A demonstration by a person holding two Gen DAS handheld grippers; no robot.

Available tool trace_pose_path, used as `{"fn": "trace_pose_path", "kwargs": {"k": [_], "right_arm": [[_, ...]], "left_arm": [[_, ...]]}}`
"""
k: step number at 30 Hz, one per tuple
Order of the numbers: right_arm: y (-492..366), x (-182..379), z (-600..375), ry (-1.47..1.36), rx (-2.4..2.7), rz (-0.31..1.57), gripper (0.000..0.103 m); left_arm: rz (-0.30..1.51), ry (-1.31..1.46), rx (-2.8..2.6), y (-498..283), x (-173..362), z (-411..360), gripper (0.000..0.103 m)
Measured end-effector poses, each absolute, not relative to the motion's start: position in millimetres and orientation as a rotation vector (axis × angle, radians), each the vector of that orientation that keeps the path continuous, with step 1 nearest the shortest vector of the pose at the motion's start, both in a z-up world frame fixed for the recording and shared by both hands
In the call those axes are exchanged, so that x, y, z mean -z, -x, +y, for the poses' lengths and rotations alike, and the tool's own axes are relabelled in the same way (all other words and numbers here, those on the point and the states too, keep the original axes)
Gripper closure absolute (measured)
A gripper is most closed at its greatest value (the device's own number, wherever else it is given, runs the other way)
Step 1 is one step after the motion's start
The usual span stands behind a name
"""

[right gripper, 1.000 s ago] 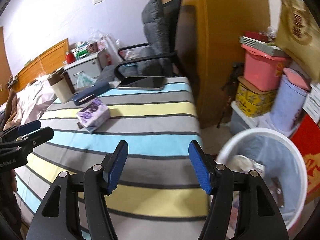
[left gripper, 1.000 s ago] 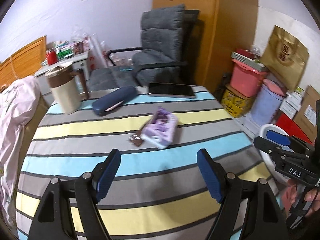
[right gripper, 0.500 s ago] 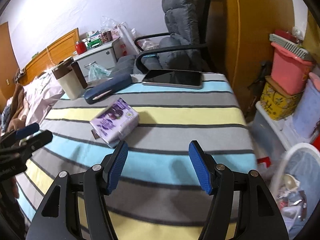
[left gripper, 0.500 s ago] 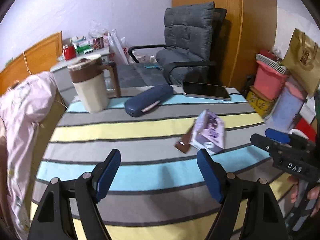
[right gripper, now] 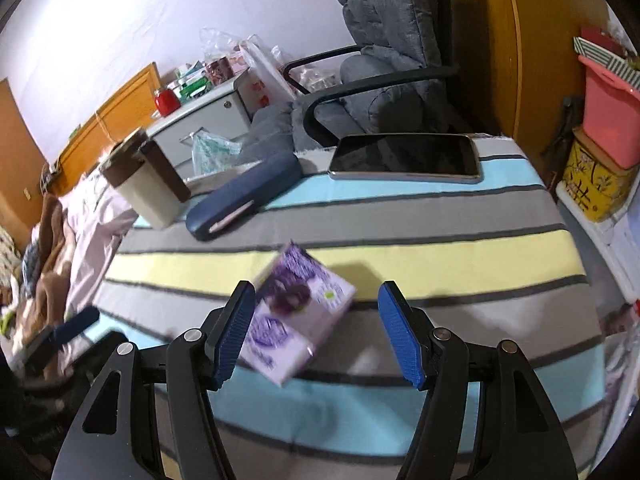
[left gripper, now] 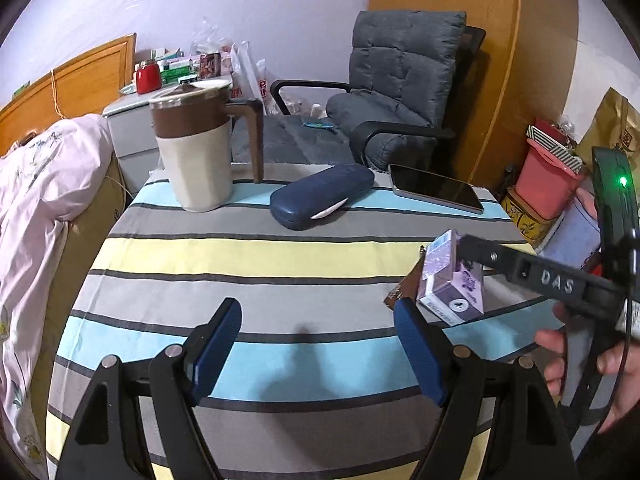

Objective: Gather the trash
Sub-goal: 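Grasp the purple juice box with the right tool and lift it, then grasp the brown snack stick with the left tool while the right tool holds the juice box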

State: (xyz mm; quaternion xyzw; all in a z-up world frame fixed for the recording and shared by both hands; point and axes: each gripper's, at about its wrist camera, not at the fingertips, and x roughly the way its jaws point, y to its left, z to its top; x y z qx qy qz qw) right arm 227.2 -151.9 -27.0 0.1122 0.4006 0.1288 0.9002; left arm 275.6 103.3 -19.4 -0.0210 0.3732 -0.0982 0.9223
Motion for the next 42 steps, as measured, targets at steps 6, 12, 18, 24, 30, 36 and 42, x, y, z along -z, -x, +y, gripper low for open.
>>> {"fn": "trace_pose_path", "kwargs": {"k": [6,12,18,24,30,36,42], "right_arm": [[-241,33,-133,-0.175,-0.235,0.868,0.036],[-251,50,-130,-0.069,-0.160,1.002,0.030],[-239,50,-149,-0.098,-0.166,0.976,0.030],[-229,48,-157,-0.028,-0.185,0.963,0.033],[-227,47,-173,0.006,-0.172,0.938,0.039],[-227,48,-189,-0.042,-0.192,0.937,0.043],[-225,49,-195,-0.050,-0.209,0.934,0.043]], "left_arm": [[0.773,0.062,0.200,-278,22,109,0.023],[0.791,0.066,0.200,-283,27,109,0.023],[0.800,0.038,0.230,-288,28,97,0.023],[0.844,0.021,0.294,-302,38,75,0.023],[0.865,-0.025,0.355,-314,42,49,0.023],[0.893,-0.074,0.396,-329,52,26,0.023],[0.919,-0.125,0.424,-344,63,6,0.024]]}}
